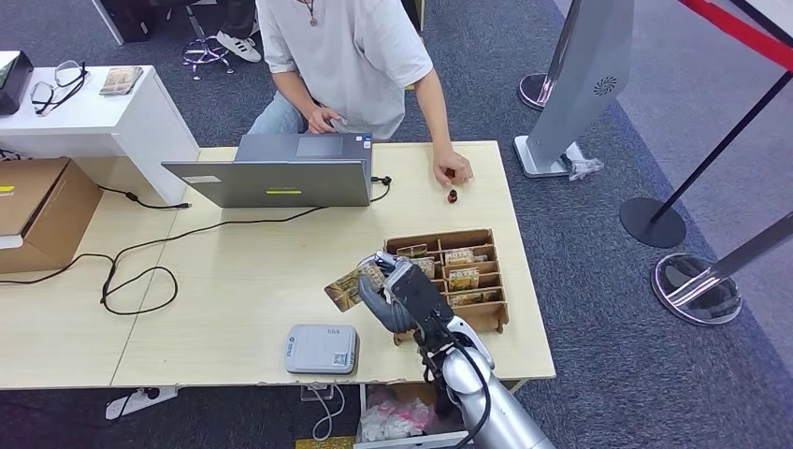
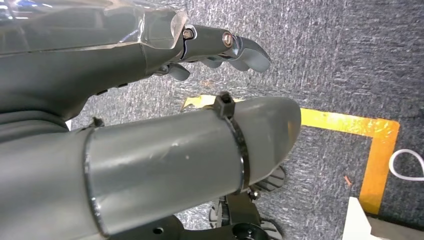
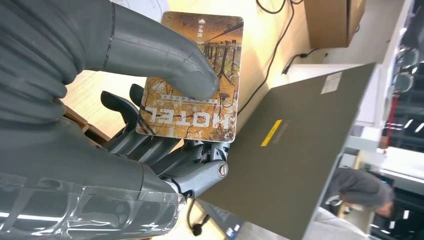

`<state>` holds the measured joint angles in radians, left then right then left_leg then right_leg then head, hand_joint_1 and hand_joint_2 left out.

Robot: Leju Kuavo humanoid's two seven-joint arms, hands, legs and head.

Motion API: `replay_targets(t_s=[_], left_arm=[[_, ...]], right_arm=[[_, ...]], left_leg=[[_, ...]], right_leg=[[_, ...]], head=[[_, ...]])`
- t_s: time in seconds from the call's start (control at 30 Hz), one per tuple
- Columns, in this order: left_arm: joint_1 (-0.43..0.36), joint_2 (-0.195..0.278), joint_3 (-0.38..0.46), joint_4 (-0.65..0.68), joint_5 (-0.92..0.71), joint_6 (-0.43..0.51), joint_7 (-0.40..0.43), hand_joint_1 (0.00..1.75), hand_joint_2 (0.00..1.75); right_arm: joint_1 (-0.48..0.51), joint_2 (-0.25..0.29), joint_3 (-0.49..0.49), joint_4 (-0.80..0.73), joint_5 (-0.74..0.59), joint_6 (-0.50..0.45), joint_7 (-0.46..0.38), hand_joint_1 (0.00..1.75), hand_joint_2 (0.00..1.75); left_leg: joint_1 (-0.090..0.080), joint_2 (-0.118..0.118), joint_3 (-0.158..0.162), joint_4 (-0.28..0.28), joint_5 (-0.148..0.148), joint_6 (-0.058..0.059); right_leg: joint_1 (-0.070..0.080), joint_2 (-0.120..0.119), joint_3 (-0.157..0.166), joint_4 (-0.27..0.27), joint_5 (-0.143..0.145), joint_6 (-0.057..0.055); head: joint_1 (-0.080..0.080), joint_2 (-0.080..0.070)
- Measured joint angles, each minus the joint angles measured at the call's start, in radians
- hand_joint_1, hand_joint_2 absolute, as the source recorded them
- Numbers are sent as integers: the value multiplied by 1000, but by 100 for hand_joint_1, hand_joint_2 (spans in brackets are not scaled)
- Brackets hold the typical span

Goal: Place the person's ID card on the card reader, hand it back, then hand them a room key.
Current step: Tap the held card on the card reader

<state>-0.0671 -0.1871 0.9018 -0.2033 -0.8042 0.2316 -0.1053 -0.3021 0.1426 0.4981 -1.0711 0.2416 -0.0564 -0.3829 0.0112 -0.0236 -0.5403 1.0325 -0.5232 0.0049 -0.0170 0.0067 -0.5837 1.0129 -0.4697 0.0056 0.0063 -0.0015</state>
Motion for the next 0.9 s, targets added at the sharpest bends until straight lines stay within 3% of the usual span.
replay_targets(t_s=[0.27,0.57,0.9], left_arm=[[0,0,0,0,-3,3,13,0,0],[0,-1,0,0,5,8,18,0,0],[1,-2,3,0,18,8,8,0,0]], right_arm=[[-89,41,-7,145,8,-45,61,175,175],[-158,68,-6,285,63,-107,65,175,175],[-73,54,5,165,122,-93,97,175,175]], left_leg=[[0,0,0,0,0,0],[0,0,1,0,0,0],[0,0,1,0,0,0]], right_leg=[[0,0,0,0,0,0],[0,0,0,0,0,0],[0,0,0,0,0,0]], head=[[0,0],[0,0],[0,0]])
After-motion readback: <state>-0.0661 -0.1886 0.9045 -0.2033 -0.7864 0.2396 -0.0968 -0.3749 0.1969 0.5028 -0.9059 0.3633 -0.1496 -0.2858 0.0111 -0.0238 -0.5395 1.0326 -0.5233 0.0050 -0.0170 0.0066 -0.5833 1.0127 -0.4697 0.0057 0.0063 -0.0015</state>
